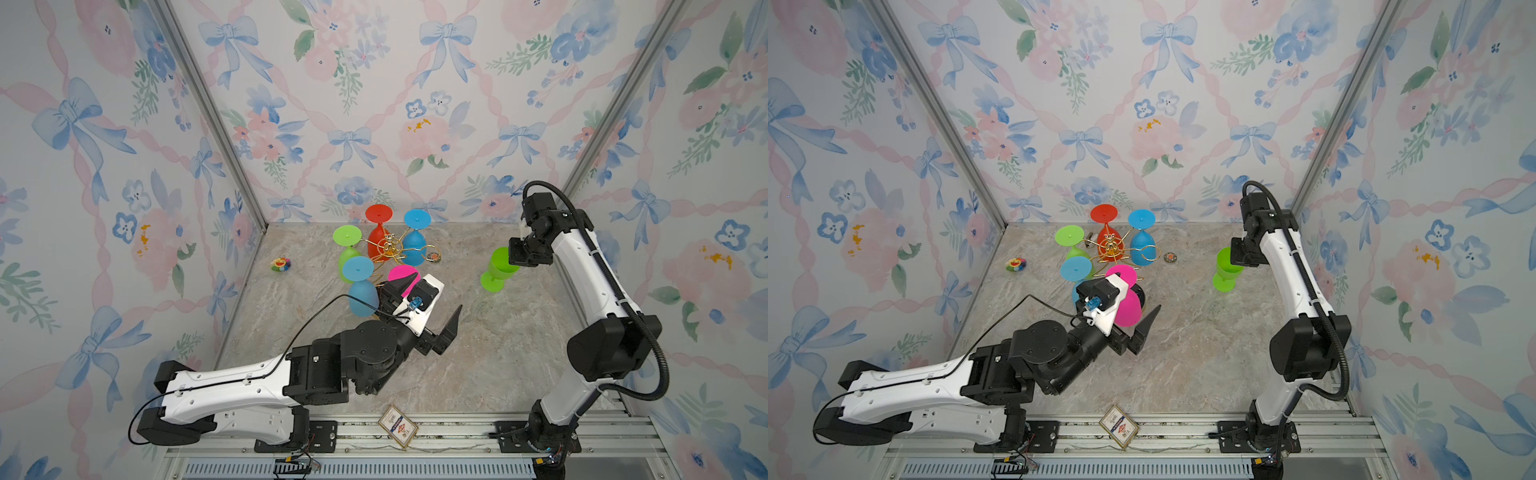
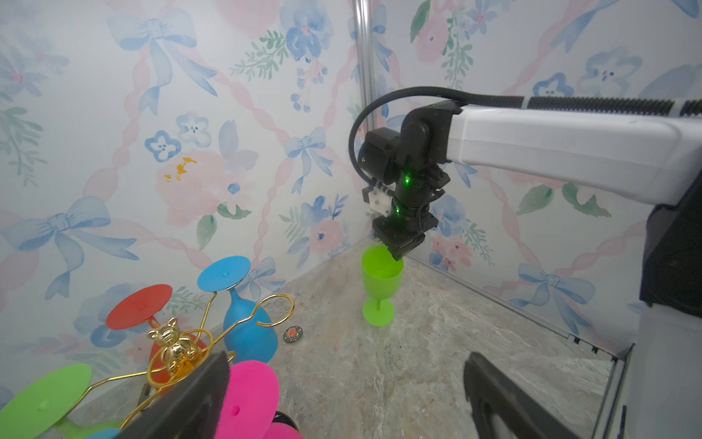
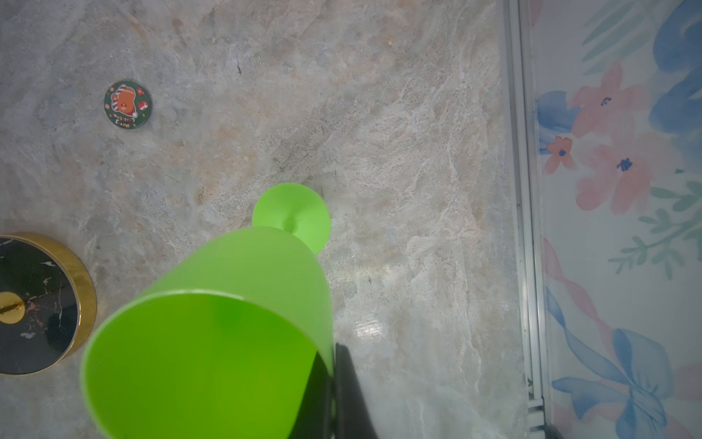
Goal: Take the wine glass off the wine glass rack
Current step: 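Lower the green glass upright onto the table with the right gripper while left arm withdraws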
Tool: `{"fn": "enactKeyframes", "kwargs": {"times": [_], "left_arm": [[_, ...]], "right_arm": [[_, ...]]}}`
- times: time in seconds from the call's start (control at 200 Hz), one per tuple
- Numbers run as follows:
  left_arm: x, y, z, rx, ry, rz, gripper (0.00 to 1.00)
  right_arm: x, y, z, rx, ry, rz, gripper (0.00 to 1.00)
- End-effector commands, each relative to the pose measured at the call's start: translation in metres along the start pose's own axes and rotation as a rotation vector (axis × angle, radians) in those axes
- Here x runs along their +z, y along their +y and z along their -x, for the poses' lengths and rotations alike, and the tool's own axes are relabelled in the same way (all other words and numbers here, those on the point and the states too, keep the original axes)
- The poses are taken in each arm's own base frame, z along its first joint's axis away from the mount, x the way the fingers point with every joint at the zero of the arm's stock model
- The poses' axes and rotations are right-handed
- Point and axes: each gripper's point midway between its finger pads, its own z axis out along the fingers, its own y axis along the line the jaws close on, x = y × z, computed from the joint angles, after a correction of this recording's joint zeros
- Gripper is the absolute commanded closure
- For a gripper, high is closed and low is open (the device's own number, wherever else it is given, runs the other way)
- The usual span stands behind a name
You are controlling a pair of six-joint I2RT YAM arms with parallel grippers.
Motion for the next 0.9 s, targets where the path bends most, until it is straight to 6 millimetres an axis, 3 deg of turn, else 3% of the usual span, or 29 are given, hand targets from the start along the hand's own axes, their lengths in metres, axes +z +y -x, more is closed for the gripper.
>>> {"fn": "enactKeyframes", "kwargs": {"times": [0.0, 0.14, 0.44, 0.675, 0.895], "left_arm": [[-0.009, 0.043, -0.002, -0.143, 0.036, 0.119, 0.02], [-0.01, 0.063, -0.008, -0.223, 0.049, 0.126, 0.02], [0.008, 0.076, -0.029, -0.252, 0.159, 0.113, 0.02], [0.017, 0.094, -0.03, -0.293, 0.165, 0.133, 0.02], [0.018, 0.094, -0.027, -0.29, 0.16, 0.132, 0.02]], "right_arm": [[-0.001, 0.002, 0.022, 0.01, -0.043, 0.026, 1.0], [0.015, 0.004, 0.042, 0.02, -0.029, 0.034, 1.0], [0.058, 0.006, 0.069, 0.058, 0.005, 0.085, 1.0], [0.072, 0.007, 0.079, 0.065, 0.015, 0.092, 1.0], [0.085, 0.012, 0.078, 0.073, 0.042, 0.115, 1.0]]}}
